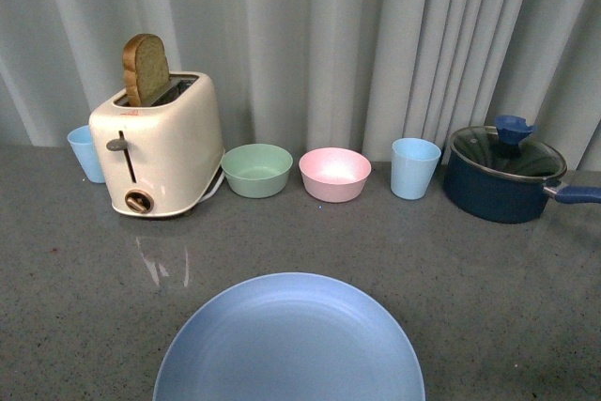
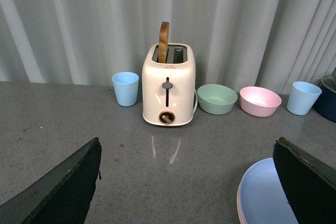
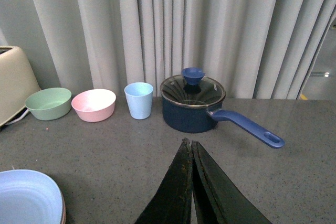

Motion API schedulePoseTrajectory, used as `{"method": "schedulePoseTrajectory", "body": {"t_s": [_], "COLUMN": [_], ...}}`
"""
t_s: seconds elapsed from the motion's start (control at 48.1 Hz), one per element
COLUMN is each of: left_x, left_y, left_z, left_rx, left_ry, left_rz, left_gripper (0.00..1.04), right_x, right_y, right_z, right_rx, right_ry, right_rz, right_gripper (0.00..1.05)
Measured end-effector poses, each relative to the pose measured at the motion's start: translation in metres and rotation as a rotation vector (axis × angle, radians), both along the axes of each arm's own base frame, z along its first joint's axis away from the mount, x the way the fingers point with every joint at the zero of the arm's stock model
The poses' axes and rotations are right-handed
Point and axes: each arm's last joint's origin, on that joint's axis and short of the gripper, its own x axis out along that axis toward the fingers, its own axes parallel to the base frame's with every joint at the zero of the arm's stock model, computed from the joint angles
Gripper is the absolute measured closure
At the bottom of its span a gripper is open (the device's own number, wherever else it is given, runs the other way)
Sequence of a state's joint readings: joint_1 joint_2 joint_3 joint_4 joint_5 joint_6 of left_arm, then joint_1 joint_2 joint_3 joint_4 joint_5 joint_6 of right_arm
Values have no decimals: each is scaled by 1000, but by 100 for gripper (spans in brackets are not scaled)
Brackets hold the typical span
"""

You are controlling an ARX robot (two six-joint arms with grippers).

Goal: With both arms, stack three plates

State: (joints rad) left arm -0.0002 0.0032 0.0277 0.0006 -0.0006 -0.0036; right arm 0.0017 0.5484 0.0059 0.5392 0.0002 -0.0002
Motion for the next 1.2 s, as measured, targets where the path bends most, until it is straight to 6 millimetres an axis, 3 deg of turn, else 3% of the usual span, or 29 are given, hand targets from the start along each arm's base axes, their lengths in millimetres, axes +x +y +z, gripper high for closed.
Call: {"method": "schedulePoseTrajectory", "body": {"t_s": [1.205], "left_x": [0], "left_y": [0], "left_z": [0], "left_rx": [0], "left_ry": [0], "left_rz": [0], "left_gripper": [7], "right_x": [-35], "right_y": [0], "right_z": [0], "right_rx": [0], "right_ry": [-6], "right_rz": [1], "right_gripper": [102]}}
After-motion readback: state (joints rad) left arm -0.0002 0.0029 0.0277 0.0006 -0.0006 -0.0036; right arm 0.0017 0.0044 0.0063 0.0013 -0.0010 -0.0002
